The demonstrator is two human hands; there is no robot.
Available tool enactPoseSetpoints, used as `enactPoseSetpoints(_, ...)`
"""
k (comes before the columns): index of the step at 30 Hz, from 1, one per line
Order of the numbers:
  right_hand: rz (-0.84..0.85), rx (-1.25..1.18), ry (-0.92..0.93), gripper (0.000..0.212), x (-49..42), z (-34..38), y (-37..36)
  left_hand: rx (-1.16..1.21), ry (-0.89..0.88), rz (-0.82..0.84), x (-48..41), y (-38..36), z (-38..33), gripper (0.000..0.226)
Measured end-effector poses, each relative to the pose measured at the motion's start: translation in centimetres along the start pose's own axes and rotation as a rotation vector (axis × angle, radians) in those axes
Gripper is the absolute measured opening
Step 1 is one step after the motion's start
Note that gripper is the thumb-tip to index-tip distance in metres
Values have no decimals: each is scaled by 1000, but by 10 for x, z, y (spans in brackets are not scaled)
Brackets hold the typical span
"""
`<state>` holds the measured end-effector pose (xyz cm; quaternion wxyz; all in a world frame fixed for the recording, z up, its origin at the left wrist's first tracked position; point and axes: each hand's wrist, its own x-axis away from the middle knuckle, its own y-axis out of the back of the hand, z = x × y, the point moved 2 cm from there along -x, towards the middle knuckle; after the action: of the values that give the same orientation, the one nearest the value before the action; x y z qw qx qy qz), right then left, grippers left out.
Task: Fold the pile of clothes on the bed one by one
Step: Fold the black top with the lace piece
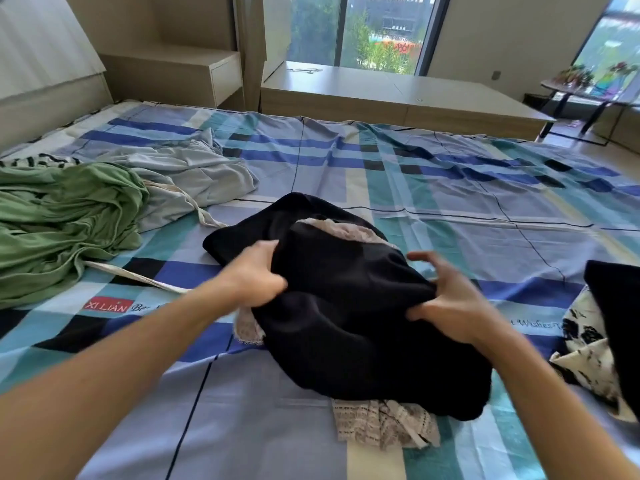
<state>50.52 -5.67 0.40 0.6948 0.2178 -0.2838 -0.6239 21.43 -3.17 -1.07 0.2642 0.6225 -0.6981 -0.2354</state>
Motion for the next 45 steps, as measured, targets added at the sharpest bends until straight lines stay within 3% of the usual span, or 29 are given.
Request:
enactPoseSetpoints(2, -87, -152, 33, 86, 5, 1, 30, 170, 19, -9, 3, 27, -23, 18)
enactPoseSetpoints(6, -333, -448, 94, 84, 20, 3, 69, 623, -14, 131, 19, 76, -65, 30)
enactPoseSetpoints(8, -496, -453, 124, 76, 18, -1, 67, 660, -13, 64, 12, 87, -65, 28)
enactPoseSetpoints(10, -596, -272, 163, 74, 11, -9, 56, 472, 22, -118, -5, 86, -51, 28)
enactPoseSetpoints(13, -606, 107, 196, 71, 3, -12, 33, -16, 109, -389, -13, 68, -33, 23)
enactPoseSetpoints(14, -623, 189, 235, 62, 0, -10, 28, -115, 106, -379, -7, 59, -35, 22)
enactPoseSetpoints(16, -562, 213, 331, 40, -1, 0, 17, -230, 105, -215, 12, 32, -41, 42)
enactPoseSetpoints(18, -307, 176, 386, 28, -1, 6, 0, -345, 142, -38, 23, 5, -43, 78)
enactPoseSetpoints(21, -61, 353, 359, 49, -4, -3, -31, -454, 210, 46, 25, -24, -35, 120)
enactPoseSetpoints(23, -79, 375, 303, 64, -7, -7, -42, -490, 163, 29, 23, -35, -33, 112)
enactPoseSetpoints(25, -130, 333, 245, 63, -11, -7, -43, -521, 51, -24, 16, -38, -30, 79)
enactPoseSetpoints(27, -144, 304, 239, 39, -14, -6, -41, -449, -49, -78, 10, -32, -24, 38)
enactPoseSetpoints(29, -165, 277, 258, 16, -15, -6, -35, -268, -90, -97, 5, -17, -21, 12)
enactPoseSetpoints(33, -349, 79, 289, 22, -15, -4, 1, -76, -121, -159, -8, 25, -19, 21)
enactPoseSetpoints(38, -738, -204, 194, 25, -7, -22, 70, -184, -14, -362, -17, 88, -8, 18)
enactPoseSetpoints(39, -761, -265, 140, 26, -6, -30, 79, -191, 27, -364, -19, 95, -3, 21)
enactPoseSetpoints(41, -647, -336, 5, 30, -9, -42, 82, -277, 114, -368, -25, 98, 9, 21)
enactPoseSetpoints(43, -540, -175, -34, 36, -11, -44, 74, -505, 169, -409, -25, 87, 10, 30)
enactPoseSetpoints(45, -586, 67, 63, 40, -5, -29, 61, -663, 26, -497, -22, 67, -1, 47)
